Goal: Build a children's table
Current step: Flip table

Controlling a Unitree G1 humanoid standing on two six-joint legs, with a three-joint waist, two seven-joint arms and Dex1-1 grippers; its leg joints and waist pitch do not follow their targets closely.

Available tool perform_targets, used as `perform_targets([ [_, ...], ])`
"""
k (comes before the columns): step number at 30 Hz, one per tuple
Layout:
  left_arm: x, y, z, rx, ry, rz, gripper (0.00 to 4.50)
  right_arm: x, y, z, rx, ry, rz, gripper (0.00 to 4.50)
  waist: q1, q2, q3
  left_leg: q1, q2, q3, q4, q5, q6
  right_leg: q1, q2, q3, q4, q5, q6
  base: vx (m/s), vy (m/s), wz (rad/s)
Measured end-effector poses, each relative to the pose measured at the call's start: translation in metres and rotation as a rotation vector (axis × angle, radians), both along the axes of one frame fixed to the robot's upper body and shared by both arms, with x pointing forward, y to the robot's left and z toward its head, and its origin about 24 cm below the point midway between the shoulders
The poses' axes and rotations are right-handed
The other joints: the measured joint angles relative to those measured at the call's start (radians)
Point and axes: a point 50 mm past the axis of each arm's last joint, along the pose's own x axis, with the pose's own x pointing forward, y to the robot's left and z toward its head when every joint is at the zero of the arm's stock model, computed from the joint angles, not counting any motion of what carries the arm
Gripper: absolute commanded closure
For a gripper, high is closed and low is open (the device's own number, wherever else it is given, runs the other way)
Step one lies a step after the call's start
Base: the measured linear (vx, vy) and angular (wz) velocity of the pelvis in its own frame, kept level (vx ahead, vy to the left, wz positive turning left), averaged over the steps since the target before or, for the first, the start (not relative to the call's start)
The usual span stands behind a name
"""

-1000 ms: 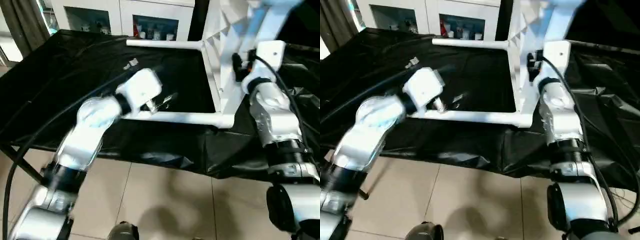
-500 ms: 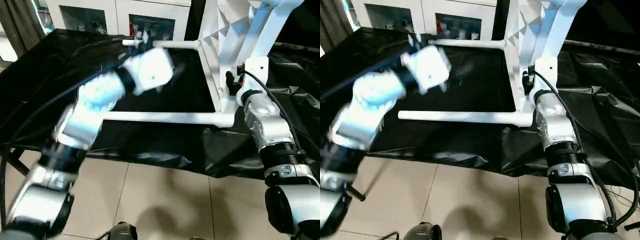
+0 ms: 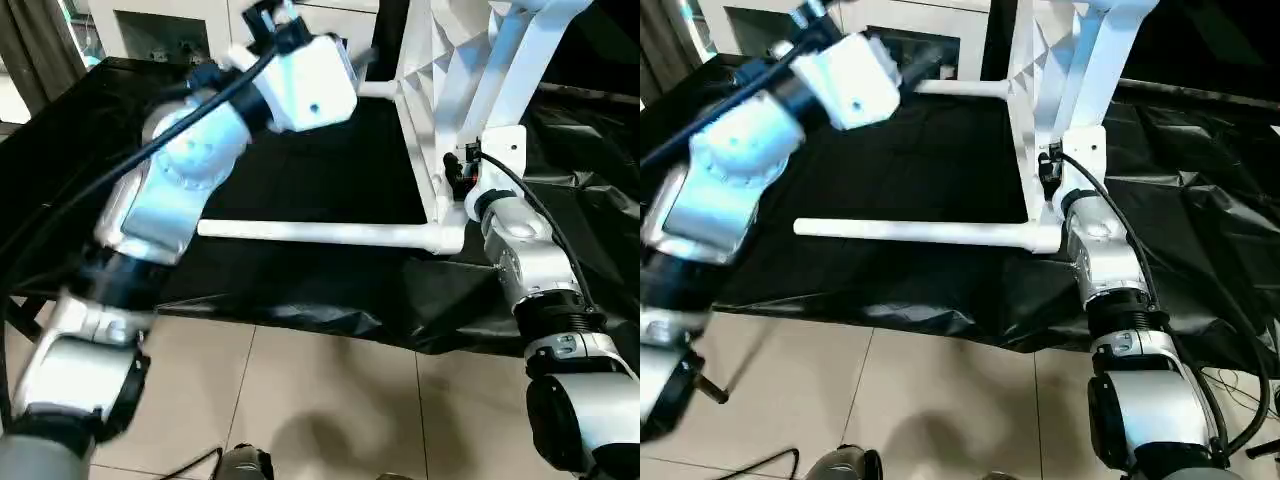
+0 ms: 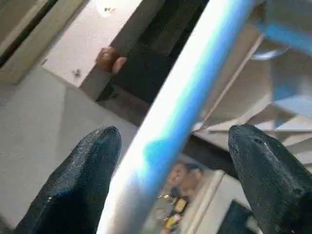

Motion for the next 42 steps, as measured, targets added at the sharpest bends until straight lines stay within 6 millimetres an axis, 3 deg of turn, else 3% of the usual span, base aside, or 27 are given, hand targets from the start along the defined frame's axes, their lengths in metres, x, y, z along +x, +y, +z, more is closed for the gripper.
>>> perform_targets([
  [11, 0.029, 0.016, 0.016, 0.016, -0.057, 0.185, 0.59, 0.0, 0.004, 0.0, 0.003, -0.013, 0.012, 2.47, -0.001, 0.0, 0.0, 0.0, 0.0, 0.0, 0.0, 0.0, 0.0, -0.001, 0.0, 0.0, 0.0, 0.0, 0.0, 0.0, 0.0, 0.0],
  [13, 0.031, 0.016, 0.017, -0.004, -0.052, 0.188, 0.93, 0.0, 0.005, 0.0, 0.003, -0.014, 0.015, 2.49, 0.0, 0.0, 0.0, 0.0, 0.0, 0.0, 0.0, 0.0, 0.0, -0.001, 0.0, 0.0, 0.0, 0.0, 0.0, 0.0, 0.0, 0.0],
  [25, 0.04, 0.016, 0.014, -0.055, 0.024, 0.177, 1.63, -0.001, 0.006, -0.001, -0.001, -0.031, 0.008, 2.5, 0.006, 0.007, 0.002, 0.0, 0.0, 0.0, 0.0, 0.0, 0.0, -0.001, -0.001, 0.0, 0.0, 0.001, -0.001, 0.0, 0.0, 0.0],
  [32, 0.042, 0.019, 0.012, -0.054, 0.042, 0.194, 1.81, -0.003, 0.006, 0.0, -0.01, -0.054, -0.003, 2.51, 0.016, 0.031, -0.001, -0.001, -0.001, 0.0, 0.0, 0.0, 0.0, -0.001, -0.002, -0.001, 0.0, 0.001, -0.001, 0.0, 0.0, 0.0],
  [36, 0.043, 0.025, 0.013, -0.056, 0.07, 0.198, 1.9, -0.004, 0.008, 0.001, -0.005, -0.08, -0.007, 2.52, 0.023, 0.054, 0.0, 0.0, -0.001, -0.001, 0.0, 0.0, 0.0, -0.001, -0.002, -0.001, 0.0, 0.001, -0.001, 0.0, 0.0, 0.0],
  [42, 0.045, 0.027, 0.008, -0.115, 0.134, 0.194, 1.95, -0.004, 0.006, 0.005, -0.039, -0.094, -0.005, 2.54, 0.025, 0.076, -0.002, -0.001, -0.002, 0.0, 0.0, 0.0, 0.0, -0.001, -0.004, -0.002, 0.0, 0.001, -0.001, 0.0, 0.0, 0.0],
])
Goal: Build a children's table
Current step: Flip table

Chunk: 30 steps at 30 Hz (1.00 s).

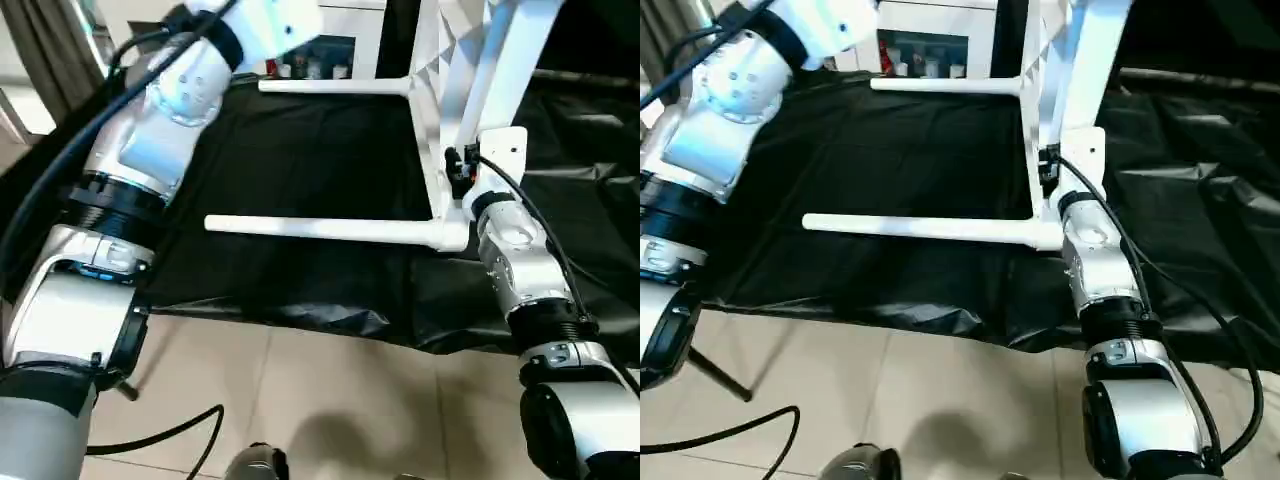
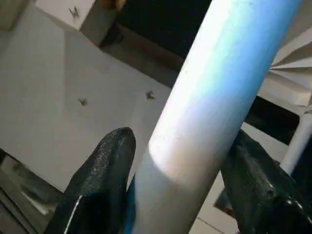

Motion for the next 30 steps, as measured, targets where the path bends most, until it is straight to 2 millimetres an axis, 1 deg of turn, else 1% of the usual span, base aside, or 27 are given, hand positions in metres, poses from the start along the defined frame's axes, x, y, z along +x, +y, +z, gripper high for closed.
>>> perform_targets([
  [1, 0.0, 0.0, -0.002, -0.02, 0.012, 0.0, 1.95, 0.0, -0.002, 0.002, -0.014, -0.002, 0.0, 2.54, 0.001, 0.006, 0.0, 0.0, -0.002, 0.0, 0.0, 0.0, 0.0, 0.0, -0.002, 0.0, 0.0, 0.0, 0.0, 0.0, 0.0, 0.0],
  [3, 0.0, -0.001, -0.001, -0.046, 0.02, 0.0, 1.95, 0.002, -0.006, 0.007, -0.043, -0.01, 0.003, 2.54, 0.002, 0.013, 0.0, -0.001, -0.004, 0.001, 0.0, 0.0, 0.001, -0.001, -0.004, 0.0, 0.0, 0.0, 0.0, 0.0, 0.0, 0.0],
  [4, 0.001, 0.001, -0.001, -0.084, 0.031, 0.001, 1.95, 0.005, -0.011, 0.016, -0.074, -0.022, 0.01, 2.54, 0.001, 0.019, 0.001, -0.002, -0.005, 0.001, 0.0, 0.001, 0.007, -0.002, -0.005, 0.001, 0.0, 0.0, 0.0, 0.0, 0.0, 0.0],
  [6, 0.0, 0.004, 0.004, -0.157, 0.037, -0.004, 1.95, 0.009, -0.02, 0.038, -0.137, -0.055, 0.03, 2.54, 0.002, 0.026, 0.001, -0.006, -0.009, 0.003, -0.001, 0.003, 0.014, -0.006, -0.008, 0.002, 0.001, 0.0, 0.0, 0.0, 0.0, 0.0],
  [8, -0.001, 0.013, 0.009, -0.258, 0.036, -0.005, 1.95, 0.014, -0.028, 0.073, -0.23, -0.119, 0.058, 2.54, 0.002, 0.028, 0.0, -0.009, -0.01, 0.003, -0.002, 0.005, 0.021, -0.01, -0.009, 0.002, 0.002, 0.0, 0.0, 0.0, 0.0, 0.0],
  [9, -0.001, 0.017, 0.011, -0.324, 0.037, -0.007, 1.95, 0.014, -0.032, 0.094, -0.284, -0.163, 0.067, 2.54, 0.003, 0.027, 0.001, -0.012, -0.01, 0.003, -0.002, 0.007, 0.024, -0.012, -0.009, 0.0, 0.002, 0.0, 0.0, 0.0, 0.0, 0.0],
  [12, -0.002, 0.028, 0.007, -0.47, 0.06, -0.012, 1.95, 0.014, -0.034, 0.134, -0.406, -0.247, 0.088, 2.54, 0.006, 0.022, 0.0, -0.016, -0.009, 0.002, 0.0, 0.009, 0.032, -0.014, -0.009, 0.0, 0.002, 0.0, 0.0, 0.0, 0.0, 0.0],
  [14, -0.003, 0.029, 0.004, -0.521, 0.068, -0.013, 1.95, 0.014, -0.036, 0.146, -0.457, -0.253, 0.098, 2.56, 0.006, 0.016, -0.001, -0.017, -0.009, 0.002, 0.003, 0.007, 0.034, -0.013, -0.01, -0.001, 0.002, 0.0, 0.0, 0.0, 0.0, 0.0],
  [18, -0.007, 0.031, -0.007, -0.637, 0.117, -0.02, 1.95, 0.016, -0.037, 0.175, -0.571, -0.247, 0.132, 2.57, 0.002, 0.016, -0.001, -0.017, -0.016, 0.004, 0.006, 0.003, 0.035, -0.011, -0.018, -0.001, 0.001, 0.001, -0.001, 0.0, 0.0, 0.0],
  [20, -0.008, 0.032, -0.012, -0.684, 0.132, -0.018, 1.95, 0.015, -0.036, 0.186, -0.61, -0.255, 0.143, 2.57, 0.0, 0.015, 0.0, -0.016, -0.018, 0.005, 0.006, 0.003, 0.036, -0.009, -0.02, -0.001, 0.0, 0.002, -0.004, 0.0, 0.0, 0.0],
  [22, -0.011, 0.033, -0.02, -0.739, 0.151, -0.013, 1.96, 0.016, -0.034, 0.197, -0.654, -0.266, 0.157, 2.57, -0.003, 0.011, -0.001, -0.016, -0.02, 0.005, 0.007, 0.003, 0.037, -0.009, -0.021, 0.0, -0.001, 0.003, -0.006, 0.0, 0.0, 0.0],
  [23, -0.012, 0.032, -0.023, -0.759, 0.159, -0.01, 1.96, 0.016, -0.034, 0.202, -0.674, -0.268, 0.158, 2.57, -0.003, 0.008, -0.001, -0.016, -0.021, 0.005, 0.007, 0.003, 0.037, -0.009, -0.021, 0.0, -0.001, 0.004, -0.006, 0.0, 0.0, 0.0],
  [24, -0.013, 0.031, -0.026, -0.775, 0.167, -0.008, 1.96, 0.015, -0.034, 0.206, -0.692, -0.27, 0.156, 2.58, -0.003, 0.001, -0.001, -0.016, -0.021, 0.004, 0.007, 0.003, 0.037, -0.012, -0.021, 0.0, -0.001, 0.004, -0.006, 0.0, 0.0, 0.0],
  [25, -0.013, 0.031, -0.028, -0.783, 0.173, -0.007, 1.96, 0.016, -0.034, 0.208, -0.698, -0.273, 0.157, 2.59, -0.004, -0.003, -0.001, -0.016, -0.021, 0.004, 0.007, 0.003, 0.037, -0.012, -0.021, 0.0, -0.001, 0.004, -0.006, 0.0, 0.0, 0.0],
  [28, -0.014, 0.032, -0.034, -0.825, 0.204, -0.005, 1.99, 0.015, -0.032, 0.215, -0.726, -0.285, 0.167, 2.59, -0.005, -0.02, 0.002, -0.016, -0.021, 0.004, 0.007, 0.003, 0.037, -0.012, -0.021, 0.0, -0.002, 0.003, -0.006, 0.0, 0.0, 0.0],
  [29, -0.015, 0.032, -0.035, -0.826, 0.207, -0.004, 1.99, 0.016, -0.032, 0.216, -0.725, -0.285, 0.172, 2.24, -0.005, -0.024, 0.002, -0.016, -0.021, 0.004, 0.007, 0.003, 0.037, -0.012, -0.021, 0.0, -0.002, 0.003, -0.006, 0.0, 0.0, 0.0],
  [30, -0.015, 0.032, -0.035, -0.826, 0.209, -0.002, 2.0, 0.016, -0.032, 0.216, -0.726, -0.289, 0.176, 2.03, -0.005, -0.028, 0.002, -0.016, -0.021, 0.004, 0.007, 0.003, 0.037, -0.012, -0.021, 0.0, -0.003, 0.003, -0.006, 0.0, 0.0, 0.0],
])
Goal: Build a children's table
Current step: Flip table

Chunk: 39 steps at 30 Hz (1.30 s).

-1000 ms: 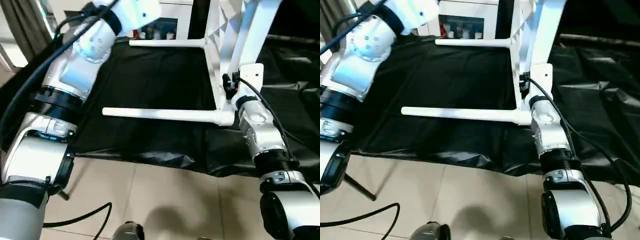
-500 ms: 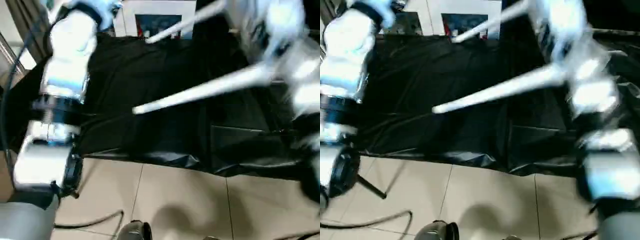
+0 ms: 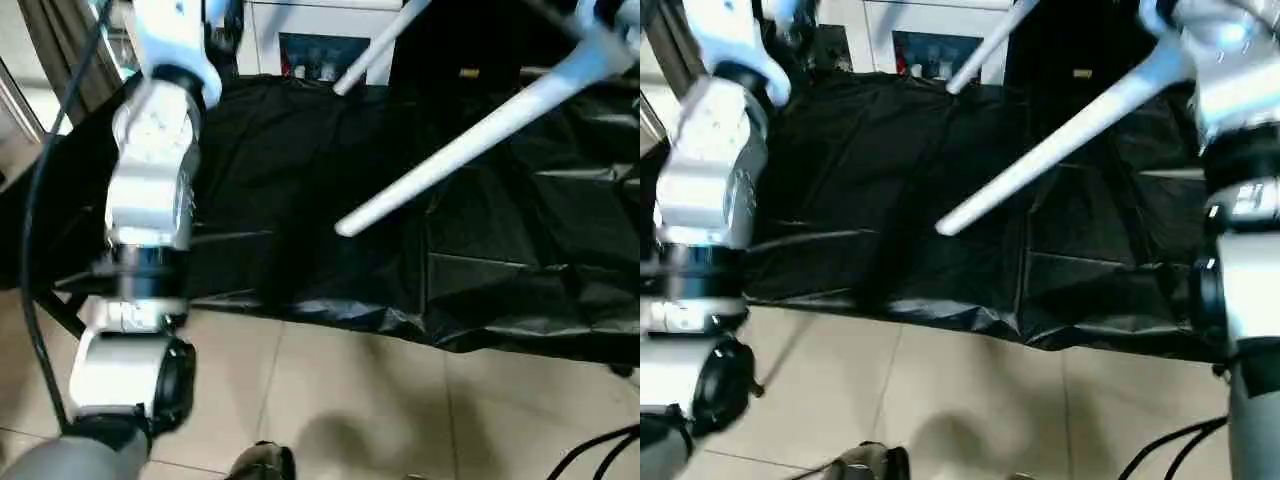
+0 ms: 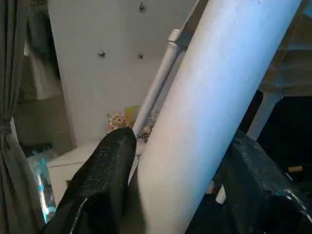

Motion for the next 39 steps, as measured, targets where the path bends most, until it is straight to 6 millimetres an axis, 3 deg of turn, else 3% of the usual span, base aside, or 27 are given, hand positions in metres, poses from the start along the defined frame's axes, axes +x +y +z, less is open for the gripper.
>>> perform_targets([
  [5, 0.001, 0.008, -0.011, -0.023, 0.049, 0.025, 2.06, 0.0, -0.001, -0.001, 0.05, -0.054, 0.026, 1.69, -0.009, -0.002, 0.001, -0.003, -0.004, 0.0, 0.0, 0.0, 0.0, -0.003, -0.002, 0.003, 0.0, 0.001, 0.0, 0.0, 0.0, 0.0],
  [9, 0.004, 0.01, -0.02, -0.05, 0.099, 0.036, 2.24, -0.005, 0.002, 0.0, 0.108, -0.147, 0.099, 1.33, -0.01, -0.008, 0.004, -0.013, -0.003, 0.0, 0.001, 0.002, 0.003, -0.006, -0.001, 0.001, 0.0, 0.011, 0.004, 0.0, 0.0, 0.0],
  [16, 0.003, 0.015, -0.018, -0.032, 0.094, 0.059, 2.44, -0.02, 0.008, -0.008, 0.248, -0.285, 0.324, 0.67, -0.007, -0.007, 0.005, -0.025, -0.001, 0.0, 0.007, 0.004, 0.017, -0.011, -0.001, -0.001, -0.001, 0.011, 0.005, 0.0, 0.0, 0.0],
  [22, 0.001, 0.023, -0.013, 0.011, 0.07, 0.09, 2.51, -0.044, 0.019, -0.026, 0.345, -0.359, 0.509, 0.08, -0.011, -0.007, 0.005, -0.024, -0.001, 0.0, 0.009, 0.005, 0.022, -0.01, -0.001, -0.001, -0.002, 0.011, 0.005, 0.0, 0.0, 0.0],
  [27, 0.005, 0.012, -0.022, 0.019, 0.121, 0.063, 2.54, -0.068, 0.059, -0.036, 0.419, -0.44, 0.707, 0.0, -0.014, -0.005, 0.005, -0.019, -0.001, 0.0, 0.009, 0.005, 0.02, -0.007, -0.001, -0.001, 0.0, 0.014, 0.003, 0.0, 0.0, 0.0],
  [32, 0.007, 0.016, -0.027, 0.022, 0.149, 0.073, 2.6, -0.069, 0.055, -0.053, 0.436, -0.374, 0.683, 0.0, -0.022, 0.0, 0.007, -0.018, -0.002, 0.0, 0.007, 0.005, 0.019, -0.01, -0.001, 0.0, -0.009, 0.018, 0.002, -0.031, 0.013, -0.01],
  [37, 0.008, 0.016, -0.028, 0.023, 0.156, 0.074, 2.64, -0.075, 0.056, -0.045, 0.451, -0.37, 0.698, 0.0, -0.023, 0.001, 0.008, -0.018, -0.003, 0.0, 0.004, 0.005, 0.019, -0.011, -0.001, 0.001, -0.017, 0.025, 0.006, 0.0, 0.0, 0.0],
  [39, 0.008, 0.015, -0.029, 0.025, 0.157, 0.073, 2.65, -0.076, 0.056, -0.053, 0.469, -0.334, 0.679, 0.0, -0.022, 0.0, 0.007, -0.017, -0.003, 0.0, 0.003, 0.005, 0.019, -0.01, -0.001, 0.001, -0.017, 0.025, 0.006, 0.0, 0.0, 0.0],
])
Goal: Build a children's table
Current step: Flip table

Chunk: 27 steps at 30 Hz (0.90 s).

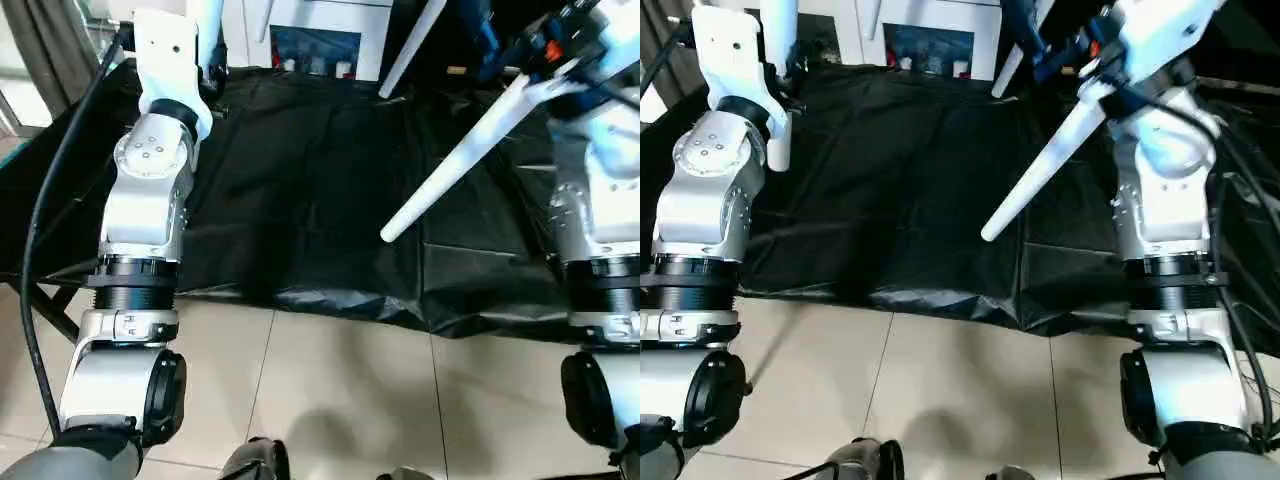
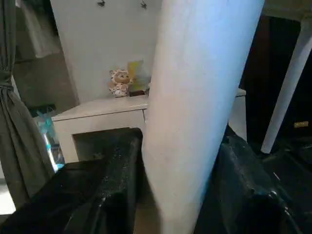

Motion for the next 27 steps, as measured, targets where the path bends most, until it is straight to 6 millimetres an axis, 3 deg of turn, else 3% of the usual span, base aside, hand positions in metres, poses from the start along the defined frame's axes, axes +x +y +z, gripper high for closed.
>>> perform_targets([
  [3, 0.0, 0.002, 0.0, 0.004, 0.0, 0.004, 2.65, 0.006, -0.001, -0.037, 0.121, 0.154, -0.041, 0.0, 0.0, -0.001, -0.001, 0.0, -0.001, 0.0, -0.004, 0.0, -0.001, -0.001, 0.0, 0.0, -0.003, 0.006, -0.004, 0.0, 0.0, 0.0],
  [7, 0.0, 0.003, 0.001, 0.006, -0.002, 0.007, 2.66, 0.002, -0.004, -0.11, 0.334, 0.434, -0.123, 0.0, 0.002, -0.001, 0.0, -0.002, -0.001, 0.001, -0.005, 0.001, -0.001, -0.003, -0.001, 0.001, -0.005, 0.013, 0.004, 0.0, 0.0, 0.0],
  [10, 0.0, 0.004, 0.001, 0.005, -0.003, 0.009, 2.66, -0.008, -0.006, -0.142, 0.43, 0.556, -0.15, 0.0, 0.0, -0.001, 0.0, -0.002, -0.001, 0.001, -0.007, 0.001, -0.001, -0.004, -0.001, 0.001, -0.006, 0.013, 0.005, 0.0, 0.0, 0.0],
  [13, 0.0, 0.004, 0.001, 0.006, -0.003, 0.01, 2.66, -0.013, -0.008, -0.153, 0.473, 0.598, -0.179, 0.0, -0.003, -0.001, 0.0, -0.002, -0.001, 0.001, -0.007, 0.002, -0.002, -0.006, -0.001, 0.001, -0.007, 0.014, 0.007, 0.0, 0.0, 0.0],
  [20, 0.0, 0.004, 0.001, 0.007, -0.002, 0.009, 2.68, -0.012, -0.017, -0.152, 0.582, 0.617, -0.308, 0.0, -0.002, -0.001, -0.001, -0.001, -0.001, 0.001, -0.012, 0.004, -0.006, -0.007, -0.001, 0.001, -0.012, 0.018, 0.014, 0.0, 0.0, 0.0],
  [27, 0.0, 0.004, 0.001, 0.01, -0.001, 0.009, 2.68, 0.022, -0.016, -0.151, 0.515, 0.772, -0.343, 0.0, -0.004, -0.001, -0.001, -0.001, -0.001, 0.001, -0.012, 0.004, -0.006, -0.007, -0.001, 0.001, -0.012, 0.019, 0.014, 0.0, 0.0, 0.0],
])
